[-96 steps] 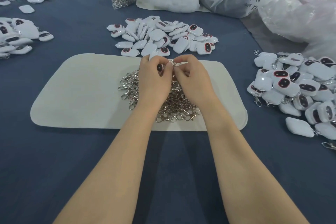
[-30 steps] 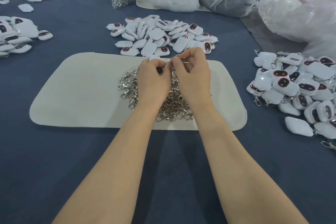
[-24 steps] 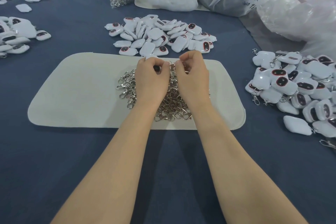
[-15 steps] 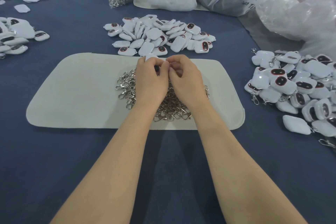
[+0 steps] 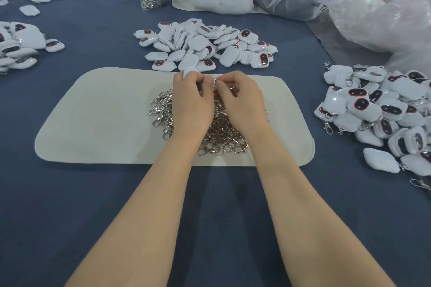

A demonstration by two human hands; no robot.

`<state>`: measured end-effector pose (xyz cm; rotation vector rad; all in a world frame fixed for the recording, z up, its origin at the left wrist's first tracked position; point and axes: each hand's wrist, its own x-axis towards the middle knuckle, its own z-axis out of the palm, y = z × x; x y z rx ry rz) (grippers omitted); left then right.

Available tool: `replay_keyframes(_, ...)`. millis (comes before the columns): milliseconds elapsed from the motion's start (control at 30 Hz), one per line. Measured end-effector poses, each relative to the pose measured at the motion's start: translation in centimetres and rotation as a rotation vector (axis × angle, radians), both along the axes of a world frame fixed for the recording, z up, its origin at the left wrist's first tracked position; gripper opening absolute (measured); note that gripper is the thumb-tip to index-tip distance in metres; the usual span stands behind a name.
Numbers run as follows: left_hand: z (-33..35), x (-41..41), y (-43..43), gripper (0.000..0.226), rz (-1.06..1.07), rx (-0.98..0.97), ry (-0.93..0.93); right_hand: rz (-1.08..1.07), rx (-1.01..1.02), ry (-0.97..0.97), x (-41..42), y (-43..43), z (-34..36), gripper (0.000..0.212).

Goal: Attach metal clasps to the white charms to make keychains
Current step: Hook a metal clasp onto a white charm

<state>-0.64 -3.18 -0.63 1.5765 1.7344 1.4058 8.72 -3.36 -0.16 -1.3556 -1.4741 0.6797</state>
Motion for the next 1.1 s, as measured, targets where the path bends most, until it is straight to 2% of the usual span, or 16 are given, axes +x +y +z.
replay_keyframes(200,0.16,0.25,-0.16,0.006,-0.095,-0.028,-0.017,-0.097,-0.004,0.103,0.19,0.16,-0.12,0.019)
replay_keyframes(300,0.23,0.37,-0.27,0.007,-0.113,-0.026,-0.018,-0.099,-0.025,0.150,0.25,0.20,-0.03,0.020)
replay_keyframes(800,0.04,0.25,0.01,0.007,-0.082,-0.027,0.021,-0.078,0.083,-0.068,0.18,-0.05,-0.33,0.009)
replay_keyframes(1100,0.07,0.23,-0.25,0.011,-0.097,-0.004,0.114,-0.068,0.065,-0.055,0.18,0.13,-0.38,0.011)
